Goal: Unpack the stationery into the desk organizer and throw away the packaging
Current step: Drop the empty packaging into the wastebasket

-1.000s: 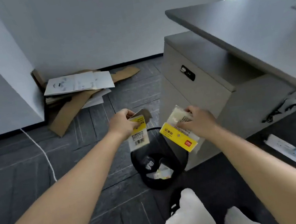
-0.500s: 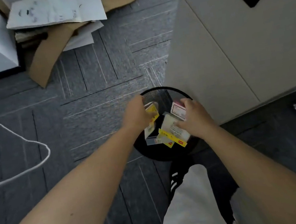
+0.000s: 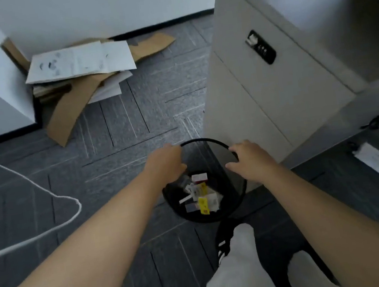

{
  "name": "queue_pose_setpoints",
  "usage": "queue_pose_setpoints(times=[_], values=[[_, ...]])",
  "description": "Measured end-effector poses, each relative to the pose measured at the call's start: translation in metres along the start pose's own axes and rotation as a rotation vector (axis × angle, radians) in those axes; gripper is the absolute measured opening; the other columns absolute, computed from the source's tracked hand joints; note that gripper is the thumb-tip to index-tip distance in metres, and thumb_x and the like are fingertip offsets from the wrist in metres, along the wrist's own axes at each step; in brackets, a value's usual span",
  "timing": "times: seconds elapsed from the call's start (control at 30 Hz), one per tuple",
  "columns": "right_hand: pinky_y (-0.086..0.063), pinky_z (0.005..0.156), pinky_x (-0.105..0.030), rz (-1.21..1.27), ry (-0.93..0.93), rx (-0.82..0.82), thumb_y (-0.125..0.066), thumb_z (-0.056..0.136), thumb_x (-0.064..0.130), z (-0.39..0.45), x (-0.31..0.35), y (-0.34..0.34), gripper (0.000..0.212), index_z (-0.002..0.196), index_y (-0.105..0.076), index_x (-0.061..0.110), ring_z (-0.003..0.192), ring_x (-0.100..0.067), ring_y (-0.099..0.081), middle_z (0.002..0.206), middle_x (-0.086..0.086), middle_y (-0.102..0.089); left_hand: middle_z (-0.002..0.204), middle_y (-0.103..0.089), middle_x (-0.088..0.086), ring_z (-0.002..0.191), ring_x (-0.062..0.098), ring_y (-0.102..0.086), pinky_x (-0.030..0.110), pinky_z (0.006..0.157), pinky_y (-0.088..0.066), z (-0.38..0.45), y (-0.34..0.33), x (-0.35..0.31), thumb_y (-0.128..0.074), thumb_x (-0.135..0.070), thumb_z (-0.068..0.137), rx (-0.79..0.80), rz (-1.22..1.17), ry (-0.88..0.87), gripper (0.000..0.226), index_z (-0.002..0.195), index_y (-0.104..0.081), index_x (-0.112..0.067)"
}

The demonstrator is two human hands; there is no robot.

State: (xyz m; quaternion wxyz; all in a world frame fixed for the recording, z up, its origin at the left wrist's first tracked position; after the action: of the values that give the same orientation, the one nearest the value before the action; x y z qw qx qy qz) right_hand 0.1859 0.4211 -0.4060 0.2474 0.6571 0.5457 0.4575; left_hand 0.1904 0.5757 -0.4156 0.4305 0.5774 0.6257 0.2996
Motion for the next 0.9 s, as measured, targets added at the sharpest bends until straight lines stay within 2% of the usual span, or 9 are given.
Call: queue_pose_setpoints(times=[0.07, 0.27, 0.33, 0.5, 0.7, 0.9], values=[[-0.043, 0.094, -0.040, -0.021, 0.005, -0.056, -0.053, 0.086, 0.029, -0.022, 0.008, 0.028, 0.039, 0.117, -0.052, 0.006, 0.115, -0.033, -0.046, 0.122, -0.018, -0.047, 0.129, -0.048, 0.016, 0.117, 0.032, -0.047, 0.040, 0.093, -0.042, -0.020, 0.031, -0.009, -0.046, -0.029, 0.090, -0.051, 0.073, -0.025, 0.043, 0.126, -0.043, -0.006], [-0.037, 0.103, -0.039, -0.060, 0.010, -0.236, -0.047, 0.088, 0.024, -0.107, 0.036, 0.112, 0.044, 0.129, -0.042, 0.008, 0.124, -0.031, -0.040, 0.137, -0.014, -0.039, 0.132, -0.048, 0.011, 0.119, 0.028, -0.047, 0.038, 0.095, -0.040, -0.095, 0.125, -0.051, -0.046, -0.028, 0.090, -0.245, 0.160, -0.114, 0.041, 0.127, -0.044, -0.011], [-0.040, 0.101, -0.039, -0.053, 0.013, -0.325, -0.050, 0.088, 0.025, -0.141, 0.040, 0.141, 0.047, 0.132, -0.039, 0.013, 0.123, -0.031, -0.041, 0.139, -0.012, -0.038, 0.131, -0.048, 0.012, 0.118, 0.028, -0.047, 0.039, 0.096, -0.040, -0.121, 0.153, -0.070, -0.046, -0.030, 0.090, -0.318, 0.160, -0.163, 0.042, 0.126, -0.044, -0.010], [-0.038, 0.100, -0.039, -0.082, 0.075, -0.569, -0.052, 0.086, 0.022, -0.229, 0.043, 0.212, 0.047, 0.130, -0.040, 0.012, 0.125, -0.028, -0.037, 0.137, -0.010, -0.038, 0.133, -0.048, 0.013, 0.120, 0.030, -0.046, 0.039, 0.097, -0.039, -0.179, 0.219, -0.134, -0.049, -0.029, 0.089, -0.501, 0.124, -0.298, 0.044, 0.127, -0.044, -0.009], [-0.039, 0.102, -0.039, -0.099, -0.047, -0.733, -0.053, 0.086, 0.025, -0.303, -0.024, 0.269, 0.044, 0.128, -0.044, 0.012, 0.126, -0.027, -0.039, 0.137, -0.010, -0.042, 0.132, -0.049, 0.013, 0.118, 0.029, -0.049, 0.040, 0.099, -0.041, -0.211, 0.256, -0.239, -0.051, -0.028, 0.088, -0.620, 0.105, -0.480, 0.044, 0.127, -0.044, -0.008], [-0.036, 0.105, -0.038, -0.080, -0.267, -0.770, -0.053, 0.087, 0.025, -0.337, -0.135, 0.296, 0.047, 0.130, -0.042, 0.009, 0.128, -0.028, -0.037, 0.139, -0.012, -0.040, 0.134, -0.048, 0.009, 0.121, 0.030, -0.046, 0.037, 0.098, -0.037, -0.189, 0.238, -0.344, -0.051, -0.029, 0.088, -0.564, 0.098, -0.609, 0.045, 0.128, -0.044, -0.012]])
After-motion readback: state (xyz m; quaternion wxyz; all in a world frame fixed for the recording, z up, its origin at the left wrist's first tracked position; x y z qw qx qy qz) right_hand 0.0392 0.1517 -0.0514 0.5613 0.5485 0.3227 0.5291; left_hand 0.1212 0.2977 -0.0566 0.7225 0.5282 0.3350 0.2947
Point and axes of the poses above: each hand's wrist, its own z-axis towards the middle knuckle, its own y-axis out of the back of the hand, x = y × z, the point moved 10 cm from there along z, towards the middle knuckle
